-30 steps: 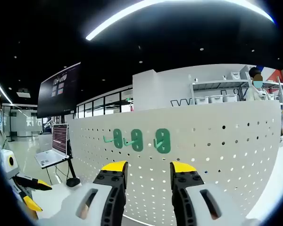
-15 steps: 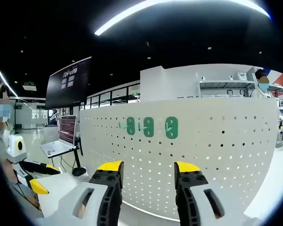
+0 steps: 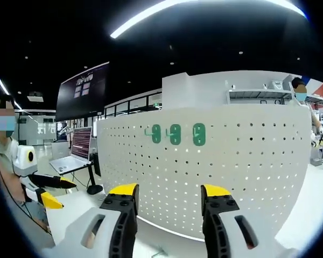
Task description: Insert the hook assembly into the mounting plate slot until the hook locks in place.
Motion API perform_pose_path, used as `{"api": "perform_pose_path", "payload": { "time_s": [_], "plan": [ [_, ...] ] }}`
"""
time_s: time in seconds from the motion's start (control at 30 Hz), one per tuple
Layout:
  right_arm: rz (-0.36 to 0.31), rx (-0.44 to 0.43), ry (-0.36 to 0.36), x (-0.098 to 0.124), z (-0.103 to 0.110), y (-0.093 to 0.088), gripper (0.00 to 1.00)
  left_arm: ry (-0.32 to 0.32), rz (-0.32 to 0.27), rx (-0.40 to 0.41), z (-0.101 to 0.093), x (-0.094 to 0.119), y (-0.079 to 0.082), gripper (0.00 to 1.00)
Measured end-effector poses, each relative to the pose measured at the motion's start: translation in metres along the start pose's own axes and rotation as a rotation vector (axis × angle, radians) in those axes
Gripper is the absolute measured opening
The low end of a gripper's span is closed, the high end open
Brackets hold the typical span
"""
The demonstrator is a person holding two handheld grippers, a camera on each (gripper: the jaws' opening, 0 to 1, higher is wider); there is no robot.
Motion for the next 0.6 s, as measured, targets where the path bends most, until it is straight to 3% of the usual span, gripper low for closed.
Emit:
{"api": "perform_pose_path", "payload": {
  "time_s": [0.6],
  "plan": [
    [0.005, -0.033, 0.002, 0.031, 0.007, -0.015, 0.47, 0.0, -0.013, 0.012, 0.0, 0.007, -0.001, 0.69]
  ]
}}
Point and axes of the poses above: the point that each gripper's makers call its tool centre point, and the gripper's own axes: x roughly backward along the fingers, z roughly to its left, y roughly out of its top, the point moved 3 cm from there along x, roughly backward along the fingers, and after that the axes turned 1 degree about x, right-handed, at the moved point
